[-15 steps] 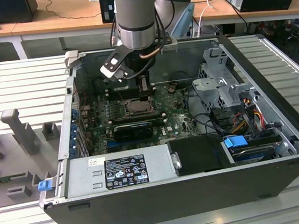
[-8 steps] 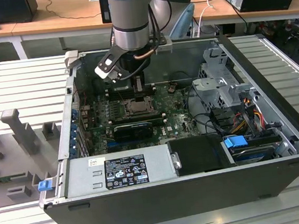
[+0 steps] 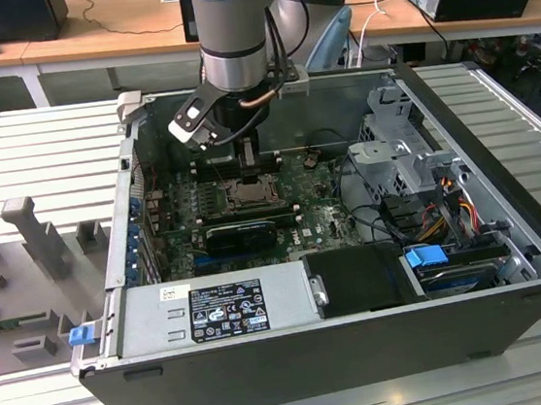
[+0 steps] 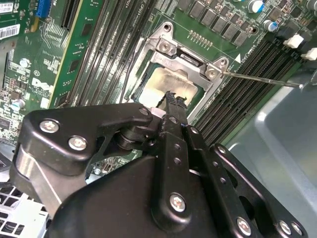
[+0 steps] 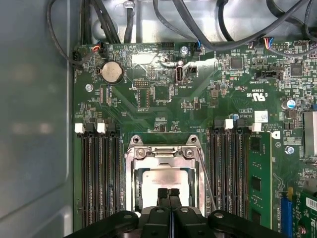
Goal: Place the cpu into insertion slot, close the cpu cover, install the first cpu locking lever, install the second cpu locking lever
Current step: 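Install the first cpu locking lever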
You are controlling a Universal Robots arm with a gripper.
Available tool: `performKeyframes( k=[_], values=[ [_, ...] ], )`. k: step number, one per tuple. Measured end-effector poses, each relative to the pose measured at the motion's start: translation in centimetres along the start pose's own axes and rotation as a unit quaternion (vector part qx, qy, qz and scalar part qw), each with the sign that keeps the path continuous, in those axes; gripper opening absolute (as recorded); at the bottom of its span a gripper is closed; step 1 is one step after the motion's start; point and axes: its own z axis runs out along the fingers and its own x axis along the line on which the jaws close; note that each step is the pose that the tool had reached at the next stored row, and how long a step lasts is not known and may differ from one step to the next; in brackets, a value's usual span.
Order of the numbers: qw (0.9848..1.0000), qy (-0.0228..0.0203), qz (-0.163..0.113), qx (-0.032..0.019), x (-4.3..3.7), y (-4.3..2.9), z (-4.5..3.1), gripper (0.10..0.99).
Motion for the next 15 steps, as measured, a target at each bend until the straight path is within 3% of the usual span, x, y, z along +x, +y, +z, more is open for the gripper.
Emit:
performKeyframes(
  k=[15],
  values=[
    [1.0, 0.0001, 0.0, 0.0, 0.06, 0.09, -1.97, 0.106]
  ],
)
